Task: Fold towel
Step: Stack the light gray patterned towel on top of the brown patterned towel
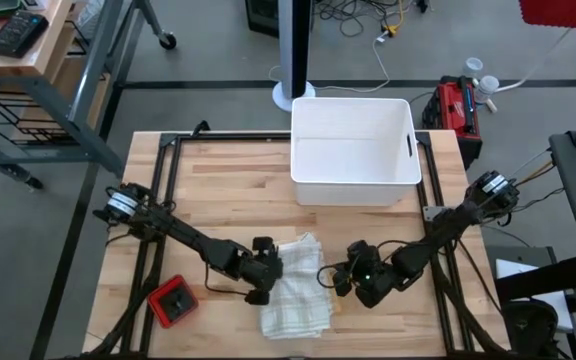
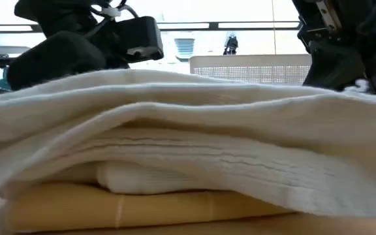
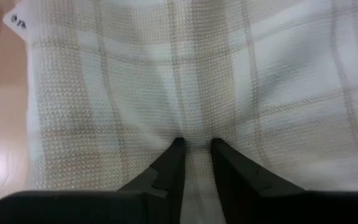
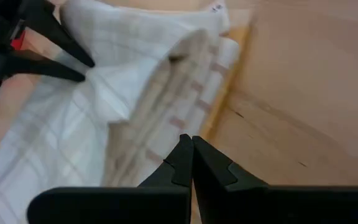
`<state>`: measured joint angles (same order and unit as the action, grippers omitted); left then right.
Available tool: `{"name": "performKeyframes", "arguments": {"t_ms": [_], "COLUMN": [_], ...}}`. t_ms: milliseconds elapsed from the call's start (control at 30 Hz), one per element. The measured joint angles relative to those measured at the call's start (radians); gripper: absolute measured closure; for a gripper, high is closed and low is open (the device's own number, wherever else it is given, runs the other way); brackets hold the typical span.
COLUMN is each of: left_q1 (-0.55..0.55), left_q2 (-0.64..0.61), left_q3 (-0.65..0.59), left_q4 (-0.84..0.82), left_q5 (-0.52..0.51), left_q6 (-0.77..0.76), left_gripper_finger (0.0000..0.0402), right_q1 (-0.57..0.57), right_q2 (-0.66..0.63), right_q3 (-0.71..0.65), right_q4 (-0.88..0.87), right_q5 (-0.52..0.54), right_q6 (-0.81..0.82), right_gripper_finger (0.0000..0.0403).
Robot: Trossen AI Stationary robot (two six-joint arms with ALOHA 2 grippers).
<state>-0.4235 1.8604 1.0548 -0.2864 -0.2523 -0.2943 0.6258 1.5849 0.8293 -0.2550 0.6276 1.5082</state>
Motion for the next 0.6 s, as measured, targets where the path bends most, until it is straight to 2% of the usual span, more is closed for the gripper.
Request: {"name": "performKeyframes", "arguments": {"t_ms": [133, 233, 400, 500, 600], "left_q1": [-0.015, -0.017, -0.024, -0.023, -0.022], "left_q2": [-0.02, -0.064, -0.184, -0.244, -0.342], "left_q3": [-0.01, -0.017, -0.024, -0.063, -0.106], "left_q4": [-0.037, -0.019, 0.009, -0.013, -0.057], "left_q5": [-0.009, -0.004, -0.019, -0.08, -0.099], "left_q6": [-0.023, -0.022, -0.011, -0.007, -0.054], "left_gripper_finger": [0.0326, 0.0326, 0.0326, 0.0326, 0.0326], "right_q1": [0.0, -0.016, -0.031, -0.056, -0.101], "right_q2": [-0.001, -0.001, -0.006, -0.016, -0.014], "right_q3": [0.0, 0.0, 0.0, 0.001, 0.0], "right_q4": [0.01, 0.011, 0.081, 0.154, 0.168], "right_q5": [-0.012, -0.066, -0.103, -0.104, -0.108], "right_q6": [-0.024, -0.046, -0.169, -0.259, -0.291], "right_gripper_finger": [0.0403, 0.0403, 0.0403, 0.0403, 0.0403]}}
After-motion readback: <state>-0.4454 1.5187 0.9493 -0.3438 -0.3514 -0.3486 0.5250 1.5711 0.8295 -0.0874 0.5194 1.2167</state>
